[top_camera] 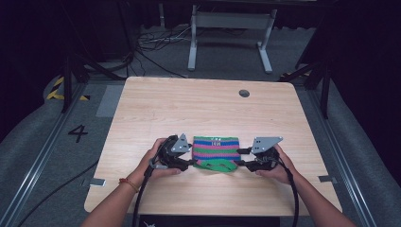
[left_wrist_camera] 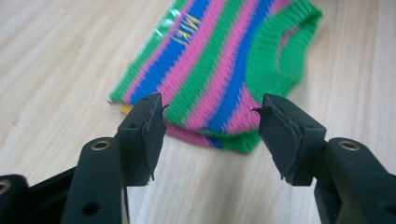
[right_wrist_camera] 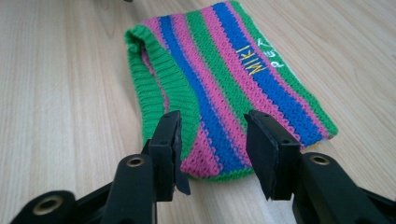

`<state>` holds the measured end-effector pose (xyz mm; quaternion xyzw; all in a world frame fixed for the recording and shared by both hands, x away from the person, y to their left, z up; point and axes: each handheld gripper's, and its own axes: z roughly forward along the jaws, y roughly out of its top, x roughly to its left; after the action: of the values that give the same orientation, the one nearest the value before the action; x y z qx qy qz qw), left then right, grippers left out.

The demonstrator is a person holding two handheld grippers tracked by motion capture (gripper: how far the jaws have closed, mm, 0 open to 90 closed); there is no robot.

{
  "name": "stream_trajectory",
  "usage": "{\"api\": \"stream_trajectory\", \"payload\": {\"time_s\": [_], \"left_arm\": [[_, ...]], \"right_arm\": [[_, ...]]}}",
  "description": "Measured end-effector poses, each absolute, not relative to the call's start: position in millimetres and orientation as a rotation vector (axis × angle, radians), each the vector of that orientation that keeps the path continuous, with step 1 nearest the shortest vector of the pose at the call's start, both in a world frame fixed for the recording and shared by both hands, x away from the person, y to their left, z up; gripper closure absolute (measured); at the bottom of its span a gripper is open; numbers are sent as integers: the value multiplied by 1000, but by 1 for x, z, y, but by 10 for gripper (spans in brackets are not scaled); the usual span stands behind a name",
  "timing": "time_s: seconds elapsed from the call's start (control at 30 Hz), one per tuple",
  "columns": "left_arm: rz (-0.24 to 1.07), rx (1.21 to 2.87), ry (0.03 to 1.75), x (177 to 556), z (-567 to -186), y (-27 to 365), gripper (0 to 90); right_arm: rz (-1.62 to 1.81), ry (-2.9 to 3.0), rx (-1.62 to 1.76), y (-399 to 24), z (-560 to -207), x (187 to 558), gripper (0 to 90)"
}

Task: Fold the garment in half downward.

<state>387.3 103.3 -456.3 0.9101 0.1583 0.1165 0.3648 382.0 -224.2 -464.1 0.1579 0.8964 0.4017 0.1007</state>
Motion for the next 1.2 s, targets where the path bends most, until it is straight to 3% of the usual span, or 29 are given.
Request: {"api": "stream_trajectory", "payload": {"time_s": [0.2, 0.4, 0.77, 0.93, 1.2], "left_arm": [[291, 2396, 398, 387, -467, 78, 282], [296, 2475, 390, 384, -481, 76, 242], [207, 2392, 472, 390, -496, 87, 235], [227, 2401, 454, 389, -495, 86, 237], [284, 2386, 450, 385, -480, 90, 260]], "right_arm": [[1145, 2678, 464, -212, -473, 383, 520], [1087, 2708, 452, -207, -483, 381, 498], [1153, 2714, 511, -210, -496, 383, 474], [1143, 2713, 505, -209, -495, 382, 469], [1106, 2676, 495, -210, -482, 381, 371]]}}
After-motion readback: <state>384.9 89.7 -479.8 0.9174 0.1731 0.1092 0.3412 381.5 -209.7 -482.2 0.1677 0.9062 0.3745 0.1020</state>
